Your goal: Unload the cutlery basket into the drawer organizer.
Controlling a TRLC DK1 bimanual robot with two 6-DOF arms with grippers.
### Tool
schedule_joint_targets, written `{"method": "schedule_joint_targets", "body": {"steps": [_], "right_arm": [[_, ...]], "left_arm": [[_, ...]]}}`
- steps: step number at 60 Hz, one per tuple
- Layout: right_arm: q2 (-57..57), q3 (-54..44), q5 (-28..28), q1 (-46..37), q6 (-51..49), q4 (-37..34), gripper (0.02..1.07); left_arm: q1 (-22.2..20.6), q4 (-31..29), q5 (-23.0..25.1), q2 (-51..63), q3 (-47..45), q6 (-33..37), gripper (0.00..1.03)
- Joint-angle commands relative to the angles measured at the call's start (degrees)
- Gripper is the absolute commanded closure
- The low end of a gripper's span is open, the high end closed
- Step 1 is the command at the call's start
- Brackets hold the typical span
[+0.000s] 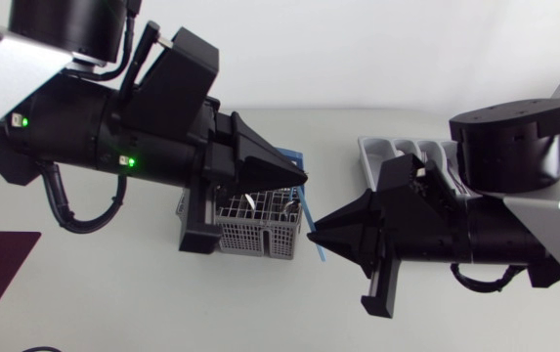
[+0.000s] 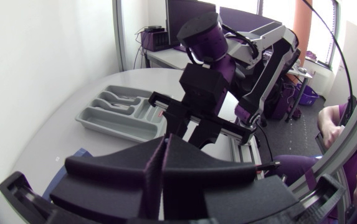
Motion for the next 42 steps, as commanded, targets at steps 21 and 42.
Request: {"method": "schedule_joint_targets", "body": {"steps": [21,42], "right_arm": [[-0.97,0.1,-0.5,0.02,-1.03,-2.61,1.01],[-7.56,-2.18,0.2,-4.28,-2.35,-8.76,1.01]], "left_arm": [[4.31,2.76,0.6,1.69,3.64,-3.83,0.37],[10.55,3.64,0.51,-0.85,4.0,-2.6,0.09]]}}
